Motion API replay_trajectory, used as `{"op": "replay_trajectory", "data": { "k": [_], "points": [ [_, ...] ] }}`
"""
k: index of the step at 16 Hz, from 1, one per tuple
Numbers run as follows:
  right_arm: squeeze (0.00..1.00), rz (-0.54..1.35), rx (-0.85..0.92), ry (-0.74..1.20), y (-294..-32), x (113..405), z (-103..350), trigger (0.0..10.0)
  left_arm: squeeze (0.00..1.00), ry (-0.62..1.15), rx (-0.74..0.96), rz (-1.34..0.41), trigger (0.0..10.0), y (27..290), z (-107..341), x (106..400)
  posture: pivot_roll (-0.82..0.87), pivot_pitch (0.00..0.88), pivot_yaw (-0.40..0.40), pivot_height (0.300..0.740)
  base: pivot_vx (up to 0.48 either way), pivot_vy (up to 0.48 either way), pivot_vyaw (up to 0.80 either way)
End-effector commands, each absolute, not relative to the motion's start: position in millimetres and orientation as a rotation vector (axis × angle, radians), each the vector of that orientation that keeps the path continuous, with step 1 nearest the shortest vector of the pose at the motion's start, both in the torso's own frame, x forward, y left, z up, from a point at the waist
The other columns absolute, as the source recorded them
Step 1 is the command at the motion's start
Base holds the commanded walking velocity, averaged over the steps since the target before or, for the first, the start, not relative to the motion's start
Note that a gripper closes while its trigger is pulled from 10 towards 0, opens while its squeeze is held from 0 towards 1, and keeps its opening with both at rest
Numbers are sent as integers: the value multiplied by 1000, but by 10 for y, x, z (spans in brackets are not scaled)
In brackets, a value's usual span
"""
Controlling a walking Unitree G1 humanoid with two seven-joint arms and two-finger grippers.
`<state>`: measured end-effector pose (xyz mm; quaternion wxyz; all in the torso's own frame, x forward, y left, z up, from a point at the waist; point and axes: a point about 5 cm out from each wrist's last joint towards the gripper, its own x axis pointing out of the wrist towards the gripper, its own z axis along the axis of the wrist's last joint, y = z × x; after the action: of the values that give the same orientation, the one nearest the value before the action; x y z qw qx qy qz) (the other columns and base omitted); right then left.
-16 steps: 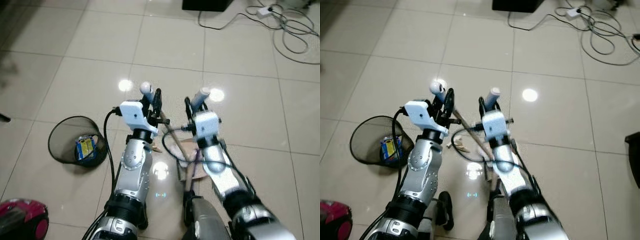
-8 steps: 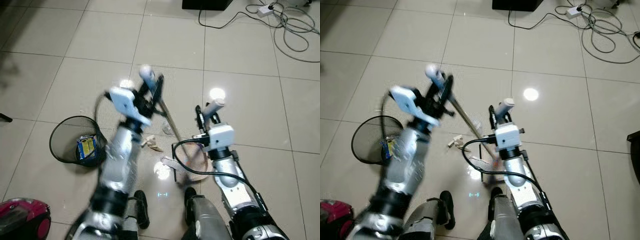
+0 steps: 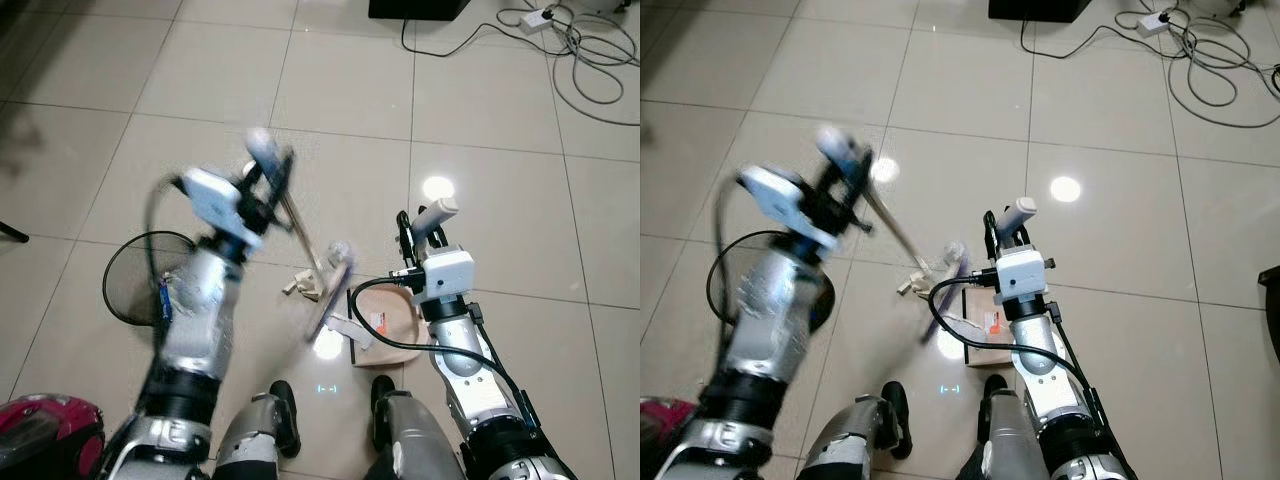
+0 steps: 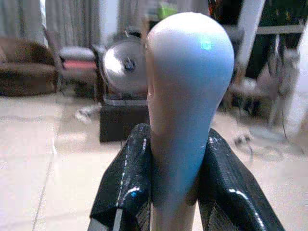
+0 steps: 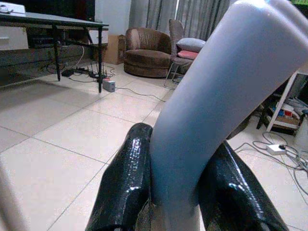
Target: Sweep floor
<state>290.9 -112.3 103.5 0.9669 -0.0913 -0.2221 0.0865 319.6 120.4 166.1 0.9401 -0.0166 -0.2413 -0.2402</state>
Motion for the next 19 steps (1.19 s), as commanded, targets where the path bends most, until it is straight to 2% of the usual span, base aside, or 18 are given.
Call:
{"op": "replay_trajectory", "data": {
  "k": [1,3,5,8,12,14,19],
  "points": [
    [0,181,-171,-337,-1102,2830,817,10000,0,-483,2,-500,10000,1165,1572,3158,-47,319,63,740,0,0,0],
    [0,179,-167,-333,-1086,2825,815,10000,0,-445,20,-509,10000,1078,1409,3130,-57,319,60,740,0,0,0],
    [0,180,-161,-328,-1068,2806,804,10000,0,-412,-48,-495,10000,930,1284,3101,-65,318,58,740,0,0,0],
    [0,180,-158,-325,-1062,2791,799,10000,0,-430,-134,-430,10000,877,1292,3112,-72,320,55,740,0,0,0],
    [0,179,-153,-315,-1062,2781,781,10000,0,-422,-273,-417,10000,872,1349,3120,-63,314,52,740,0,0,0],
    [0,176,-154,-309,-1075,2785,766,10000,0,-426,-284,-423,10000,889,1377,3139,-61,306,52,740,0,0,0],
    [0,128,-182,-295,-1295,2733,723,10000,0,-503,-293,-520,10000,1087,1884,3312,-61,229,59,740,0,0,0]
  ]
}}
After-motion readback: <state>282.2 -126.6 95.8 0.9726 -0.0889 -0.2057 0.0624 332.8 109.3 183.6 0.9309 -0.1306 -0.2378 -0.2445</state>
